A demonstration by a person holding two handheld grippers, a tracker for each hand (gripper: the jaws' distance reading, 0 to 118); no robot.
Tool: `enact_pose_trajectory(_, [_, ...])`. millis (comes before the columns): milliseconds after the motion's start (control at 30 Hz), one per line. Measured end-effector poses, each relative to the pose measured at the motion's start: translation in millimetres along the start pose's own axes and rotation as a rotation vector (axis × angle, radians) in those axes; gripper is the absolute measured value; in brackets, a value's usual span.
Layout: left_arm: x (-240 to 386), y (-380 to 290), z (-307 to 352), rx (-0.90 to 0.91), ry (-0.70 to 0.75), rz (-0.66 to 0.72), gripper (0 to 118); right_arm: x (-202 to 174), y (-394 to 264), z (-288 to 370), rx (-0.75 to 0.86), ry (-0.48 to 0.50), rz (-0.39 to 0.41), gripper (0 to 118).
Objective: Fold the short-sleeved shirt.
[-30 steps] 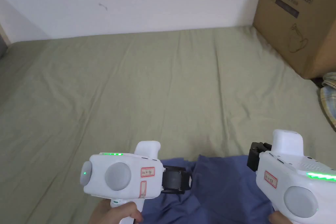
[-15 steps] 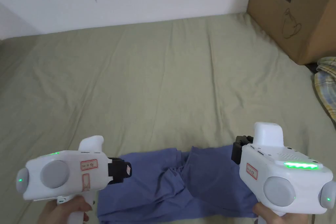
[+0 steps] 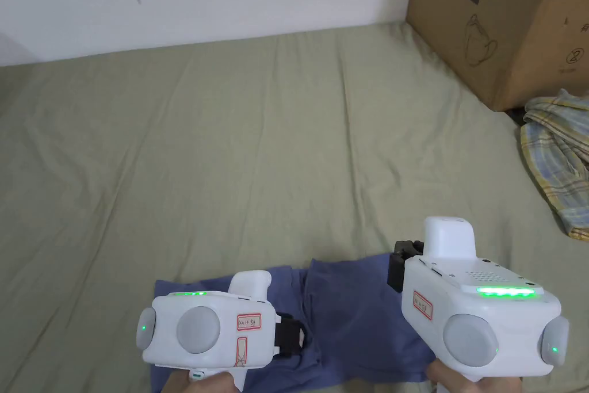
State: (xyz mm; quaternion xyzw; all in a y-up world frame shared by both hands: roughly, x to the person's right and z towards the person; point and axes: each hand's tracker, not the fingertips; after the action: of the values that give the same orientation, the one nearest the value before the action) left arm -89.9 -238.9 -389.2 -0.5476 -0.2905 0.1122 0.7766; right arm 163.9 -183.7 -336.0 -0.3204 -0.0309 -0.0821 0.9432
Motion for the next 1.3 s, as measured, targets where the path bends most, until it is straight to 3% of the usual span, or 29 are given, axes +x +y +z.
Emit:
enact_pose_trajectory(233, [-9.6, -7.1, 34.5, 0.058, -0.146, 0.017, 5, -5.4, 1.7, 3.1, -0.007, 0.0, 0.003, 1])
enact_pose_trajectory(500, [-119.0, -26.9, 129.3, 0.318, -0.134, 0.327, 5, -32.3, 6.6, 5.8, 0.006, 0.019, 0.071, 1])
enact_pose_trajectory(567, [-146.6, -38.4, 138.9, 0.293, -0.103, 0.368, 13, -40.2, 6.9, 3.1, -0.004, 0.024, 0.086, 1])
enact_pose_trajectory(600, [-158.6, -46.7, 141.7, 0.292, -0.104, 0.391, 25, -44.6, 6.9, 1.8, -0.008, 0.027, 0.096, 1])
enact_pose_trajectory(667, [-170.4, -60.4, 141.4, 0.295, -0.164, 0.46, 105, -54.2, 6.6, -0.4, -0.012, 0.027, 0.117, 1])
enact_pose_trajectory(700, [-176.6, -66.1, 136.1, 0.292, -0.185, 0.493, 118, -59.1, 7.2, -2.3, -0.016, 0.03, 0.126, 1])
enact_pose_trajectory(733, [-180.1, -71.0, 130.9, 0.3, -0.19, 0.52, 118, -63.0, 8.5, -3.1, -0.021, 0.038, 0.13, 1])
enact_pose_trajectory(767, [-187.0, -76.4, 130.3, 0.433, -0.225, 0.527, 118, -67.5, 10.3, -3.8, -0.026, 0.055, 0.13, 1])
enact_pose_trajectory(833, [-174.5, -89.5, 112.0, 0.353, -0.255, 0.638, 118, -75.9, 14.5, -3.7, -0.026, 0.082, 0.131, 1])
enact_pose_trajectory(933, [-205.8, -73.9, 85.1, 0.308, -0.332, 0.677, 118, -90.6, 17.6, -5.2, -0.013, 0.075, 0.203, 1])
enact_pose_trajectory(1100, [-202.8, -54.0, 61.1, 0.295, -0.493, 0.734, 118, -100.6, 14.9, -10.9, -0.033, 0.088, 0.218, 1])
enact_pose_trajectory(1133, [-204.0, -51.2, 58.0, 0.286, -0.507, 0.731, 114, -102.4, 13.7, -12.6, -0.041, 0.088, 0.223, 1])
enact_pose_trajectory(1167, [-205.5, -48.8, 56.2, 0.29, -0.512, 0.726, 98, -104.1, 12.6, -14.2, -0.052, 0.086, 0.226, 1])
enact_pose_trajectory(1200, [-208.3, -45.4, 51.1, 0.274, -0.503, 0.73, 62, -105.3, 11.7, -15.9, -0.064, 0.091, 0.219, 1])
enact_pose_trajectory(1233, [-209.0, -43.6, 45.8, 0.23, -0.396, 0.743, 10, -106.2, 10.8, -17.7, -0.076, 0.101, 0.206, 1])
enact_pose_trajectory(1267, [-210.5, -43.4, 39.2, 0.182, -0.317, 0.737, 10, -107.5, 10.3, -19.1, -0.084, 0.114, 0.196, 1])
enact_pose_trajectory(1300, [-215.3, -44.9, 36.6, 0.173, -0.354, 0.722, 10, -109.3, 9.9, -20.0, -0.087, 0.116, 0.197, 1])
